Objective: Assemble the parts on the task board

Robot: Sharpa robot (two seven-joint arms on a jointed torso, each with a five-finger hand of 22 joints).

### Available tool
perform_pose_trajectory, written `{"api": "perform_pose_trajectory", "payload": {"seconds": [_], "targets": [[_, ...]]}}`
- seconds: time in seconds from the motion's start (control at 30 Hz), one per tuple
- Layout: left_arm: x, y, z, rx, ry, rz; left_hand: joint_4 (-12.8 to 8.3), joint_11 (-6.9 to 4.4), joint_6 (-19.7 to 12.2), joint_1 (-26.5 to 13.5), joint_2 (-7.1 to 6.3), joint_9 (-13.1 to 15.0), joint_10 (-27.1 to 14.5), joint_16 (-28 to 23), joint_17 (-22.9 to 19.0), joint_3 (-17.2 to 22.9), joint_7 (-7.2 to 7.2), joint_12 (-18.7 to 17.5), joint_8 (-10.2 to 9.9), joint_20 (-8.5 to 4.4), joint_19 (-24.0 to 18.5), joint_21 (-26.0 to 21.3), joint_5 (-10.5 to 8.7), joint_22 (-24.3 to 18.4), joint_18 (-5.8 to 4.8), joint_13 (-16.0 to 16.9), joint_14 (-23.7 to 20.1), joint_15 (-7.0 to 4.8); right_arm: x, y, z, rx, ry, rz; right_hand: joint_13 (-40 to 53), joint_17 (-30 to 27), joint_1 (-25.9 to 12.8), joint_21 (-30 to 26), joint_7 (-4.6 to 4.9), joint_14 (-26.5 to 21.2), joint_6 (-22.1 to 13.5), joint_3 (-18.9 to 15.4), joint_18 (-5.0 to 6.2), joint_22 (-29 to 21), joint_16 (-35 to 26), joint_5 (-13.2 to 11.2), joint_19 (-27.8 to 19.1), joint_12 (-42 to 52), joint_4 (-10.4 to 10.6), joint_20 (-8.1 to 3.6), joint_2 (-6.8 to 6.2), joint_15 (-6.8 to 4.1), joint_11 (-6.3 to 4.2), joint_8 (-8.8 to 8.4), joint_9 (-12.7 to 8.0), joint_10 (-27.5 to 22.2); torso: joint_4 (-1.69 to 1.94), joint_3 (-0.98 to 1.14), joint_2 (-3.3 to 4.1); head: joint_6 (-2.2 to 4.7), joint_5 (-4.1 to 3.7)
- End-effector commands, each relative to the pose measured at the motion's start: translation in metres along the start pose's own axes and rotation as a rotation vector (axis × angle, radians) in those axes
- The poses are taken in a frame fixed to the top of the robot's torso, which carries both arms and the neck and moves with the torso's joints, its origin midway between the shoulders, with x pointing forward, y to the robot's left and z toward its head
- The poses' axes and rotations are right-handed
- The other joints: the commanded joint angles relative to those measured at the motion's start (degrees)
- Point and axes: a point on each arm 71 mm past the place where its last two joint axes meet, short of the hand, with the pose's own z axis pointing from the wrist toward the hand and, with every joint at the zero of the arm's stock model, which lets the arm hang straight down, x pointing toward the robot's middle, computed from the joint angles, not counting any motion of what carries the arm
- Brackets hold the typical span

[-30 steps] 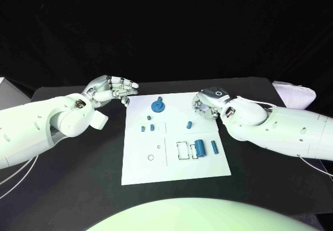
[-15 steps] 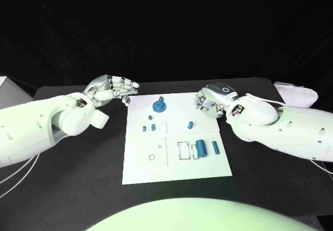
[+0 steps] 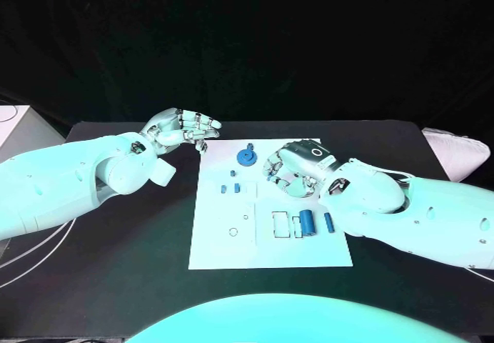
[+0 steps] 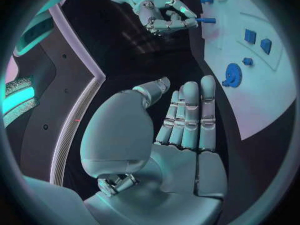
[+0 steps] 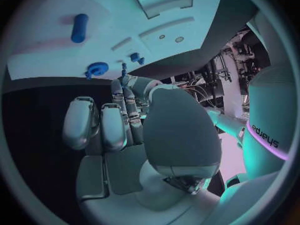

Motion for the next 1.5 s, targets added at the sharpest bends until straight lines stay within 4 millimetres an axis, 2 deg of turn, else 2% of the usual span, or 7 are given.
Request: {"api": "perform_pose_trajectory", "payload": {"seconds": [0.03,0.2,0.3,0.7,0.9,1.17,1.5], "targets": [[0.004,-0.001,0.002,0.01,0.014,-0.017,0.03,0.05,-0.4,0.57,0.17,-0.09,-0.44,0.12,0.06,-0.37,0.18,0.11,-0.09,0.08,0.34,-0.33,0.15,-0.05,0.24,-0.1,-0.11,0.28,0.008,0.016,0.001,-0.066,-0.019,-0.048,-0.01,-0.09,-0.03,0.29,-0.02,1.45,0.32,0.33,-0.71,0.06,-0.15,0.16,0.4,0.12,-0.15,-0.1,0.7,-0.5,-1.6,0.15,0.08,2.01,-0.01,-0.07,-0.01,0.01,1.5],[0.006,-0.002,0.003,0.013,0.018,-0.019,0.05,0.1,-0.51,0.59,0.15,-0.12,-0.56,0.12,0.07,-0.43,0.22,0.12,-0.09,0.12,0.26,-0.51,0.15,-0.21,0.26,-0.11,-0.15,0.32,0.025,0.033,0.003,-0.104,-0.007,-0.047,-0.01,-0.16,-0.05,0.35,-0.01,1.44,0.3,0.37,-0.72,0.14,-0.17,0.17,0.42,0.09,-0.18,-0.11,0.7,-0.5,-1.6,0.16,0.1,2.0,0.07,0.07,0.08,0.01,3.08],[0.007,-0.002,0.004,0.014,0.02,-0.02,0.05,0.11,-0.53,0.59,0.13,-0.12,-0.58,0.12,0.07,-0.46,0.23,0.13,-0.08,0.13,0.19,-0.61,0.14,-0.3,0.28,-0.11,-0.17,0.34,0.036,0.041,0.005,-0.12,0.006,-0.046,-0.01,-0.13,-0.06,0.49,0.0,1.44,0.29,0.4,-0.75,0.31,-0.15,0.18,0.48,0.07,-0.21,-0.11,0.69,-0.49,-1.6,0.17,0.13,2.0,0.09,0.04,0.09,0.01,3.78],[0.012,-0.003,0.007,0.017,0.031,-0.027,0.07,0.13,-0.54,0.58,0.1,-0.12,-0.62,0.11,0.08,-0.51,0.24,0.14,-0.06,0.15,0.09,-0.77,0.14,-0.44,0.31,-0.11,-0.2,0.36,0.058,0.054,0.008,-0.13,0.041,-0.046,-0.02,-0.19,-0.07,0.49,0.01,1.43,0.28,0.42,-0.75,0.3,-0.18,0.19,0.47,0.06,-0.22,-0.11,0.69,-0.49,-1.59,0.17,0.14,2.0,-0.01,0.02,0.13,0.01,5.72],[0.013,-0.003,0.008,0.017,0.036,-0.029,0.07,0.13,-0.54,0.58,0.1,-0.12,-0.62,0.11,0.08,-0.51,0.24,0.14,-0.06,0.15,0.09,-0.77,0.14,-0.44,0.31,-0.11,-0.2,0.36,0.064,0.057,0.007,-0.125,0.062,-0.048,-0.02,-0.28,-0.09,0.53,0.03,1.42,0.27,0.47,-0.76,0.36,-0.22,0.21,0.49,0.04,-0.26,-0.11,0.68,-0.49,-1.58,0.19,0.18,2.01,0.07,0.09,0.13,0.01,6.18],[0.013,-0.002,0.008,0.016,0.036,-0.029,0.1,0.14,-0.53,0.57,0.1,-0.12,-0.66,0.1,0.08,-0.55,0.25,0.17,-0.02,0.17,0.08,-0.8,0.14,-0.46,0.31,-0.11,-0.24,0.38,0.066,0.056,0.006,-0.12,0.079,-0.053,-0.02,-0.25,-0.1,0.52,0.04,1.42,0.26,0.48,-0.75,0.34,-0.19,0.2,0.48,0.04,-0.26,-0.12,0.67,-0.49,-1.58,0.19,0.19,2.01,-0.03,0.02,0.13,0.01,6.48],[0.013,-0.002,0.009,0.014,0.038,-0.029,0.1,0.14,-0.53,0.57,0.1,-0.12,-0.66,0.1,0.08,-0.55,0.25,0.17,-0.02,0.17,0.08,-0.8,0.14,-0.46,0.31,-0.11,-0.24,0.38,0.069,0.054,0.004,-0.116,0.093,-0.055,-0.02,-0.25,-0.1,0.52,0.04,1.42,0.26,0.48,-0.75,0.34,-0.19,0.2,0.48,0.04,-0.26,-0.12,0.67,-0.49,-1.58,0.19,0.19,2.01,0.0,0.05,0.13,0.01,6.5]]}}
